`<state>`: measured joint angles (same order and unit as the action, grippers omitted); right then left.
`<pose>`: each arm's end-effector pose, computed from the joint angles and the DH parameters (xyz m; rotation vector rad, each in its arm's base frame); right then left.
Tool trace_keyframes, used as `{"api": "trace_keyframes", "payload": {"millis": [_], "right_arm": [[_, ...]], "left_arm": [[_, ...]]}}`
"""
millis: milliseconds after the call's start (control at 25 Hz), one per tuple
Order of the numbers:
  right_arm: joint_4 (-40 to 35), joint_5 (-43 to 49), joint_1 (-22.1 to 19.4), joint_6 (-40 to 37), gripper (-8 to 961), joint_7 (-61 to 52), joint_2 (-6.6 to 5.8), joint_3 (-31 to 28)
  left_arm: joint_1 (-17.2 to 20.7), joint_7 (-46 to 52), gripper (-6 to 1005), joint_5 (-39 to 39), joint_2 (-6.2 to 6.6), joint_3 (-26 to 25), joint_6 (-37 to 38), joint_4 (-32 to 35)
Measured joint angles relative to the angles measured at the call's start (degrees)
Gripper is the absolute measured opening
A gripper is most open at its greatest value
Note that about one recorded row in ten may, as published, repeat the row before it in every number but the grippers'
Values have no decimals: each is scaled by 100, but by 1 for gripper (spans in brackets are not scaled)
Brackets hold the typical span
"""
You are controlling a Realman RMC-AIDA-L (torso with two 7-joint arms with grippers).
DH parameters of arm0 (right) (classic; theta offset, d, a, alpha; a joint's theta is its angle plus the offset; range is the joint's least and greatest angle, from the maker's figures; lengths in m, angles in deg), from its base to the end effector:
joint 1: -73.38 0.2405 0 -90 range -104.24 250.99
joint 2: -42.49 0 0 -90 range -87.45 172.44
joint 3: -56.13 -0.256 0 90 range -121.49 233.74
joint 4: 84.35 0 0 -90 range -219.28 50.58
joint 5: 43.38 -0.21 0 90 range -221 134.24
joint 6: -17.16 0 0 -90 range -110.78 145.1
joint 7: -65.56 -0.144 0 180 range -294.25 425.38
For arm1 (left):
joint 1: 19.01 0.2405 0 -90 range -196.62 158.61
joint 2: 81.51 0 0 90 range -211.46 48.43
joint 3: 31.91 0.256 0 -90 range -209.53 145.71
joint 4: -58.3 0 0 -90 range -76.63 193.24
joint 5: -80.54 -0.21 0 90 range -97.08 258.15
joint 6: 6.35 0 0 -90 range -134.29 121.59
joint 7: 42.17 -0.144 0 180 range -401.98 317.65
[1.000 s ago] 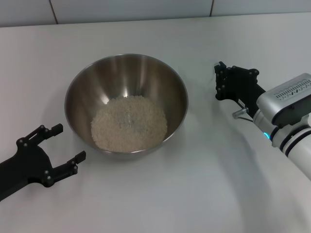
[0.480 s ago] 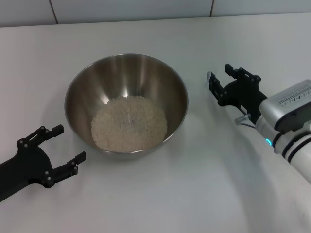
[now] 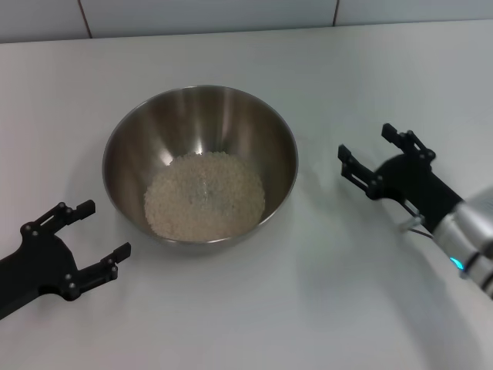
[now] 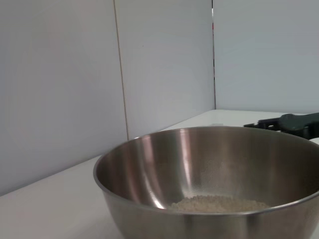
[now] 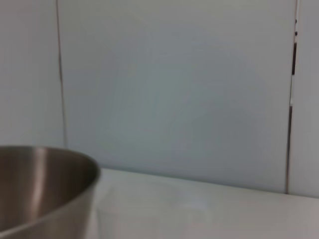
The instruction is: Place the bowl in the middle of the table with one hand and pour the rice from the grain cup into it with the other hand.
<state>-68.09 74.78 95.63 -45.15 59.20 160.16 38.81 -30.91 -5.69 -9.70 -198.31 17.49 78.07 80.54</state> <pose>0.3169 0.2891 -0.0788 -1.9543 0.5641 0.6295 -0.3486 0.2341 -0.0167 -2.4246 -0.3131 -0.6588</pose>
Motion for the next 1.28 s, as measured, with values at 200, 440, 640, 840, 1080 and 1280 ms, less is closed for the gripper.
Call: {"api": "trace_keyframes", "payload": {"millis": [200, 440, 640, 840, 1080, 1280], "right_arm": [[-646, 1352, -214, -1257, 774, -1119, -171, -3], [-2233, 2804, 55, -2597, 839, -2273, -51, 35], [-2547, 2990, 232, -2747, 839, -2481, 29, 83], [-2558, 2994, 350, -2687, 839, -2468, 108, 281], [-2517, 2998, 467, -2536, 839, -2488, 133, 370], [-2495, 3002, 480, -2455, 840, -2481, 137, 370]], "left_arm": [[16, 12, 842, -2, 11, 0, 3, 0], [21, -7, 842, -33, 11, 0, 4, 0], [9, -17, 842, -35, 3, 0, 4, 0], [23, -18, 842, -26, 0, 0, 4, 0], [19, -19, 842, -23, -1, 0, 6, 0], [8, -19, 842, -27, -15, 0, 13, 0]]}}
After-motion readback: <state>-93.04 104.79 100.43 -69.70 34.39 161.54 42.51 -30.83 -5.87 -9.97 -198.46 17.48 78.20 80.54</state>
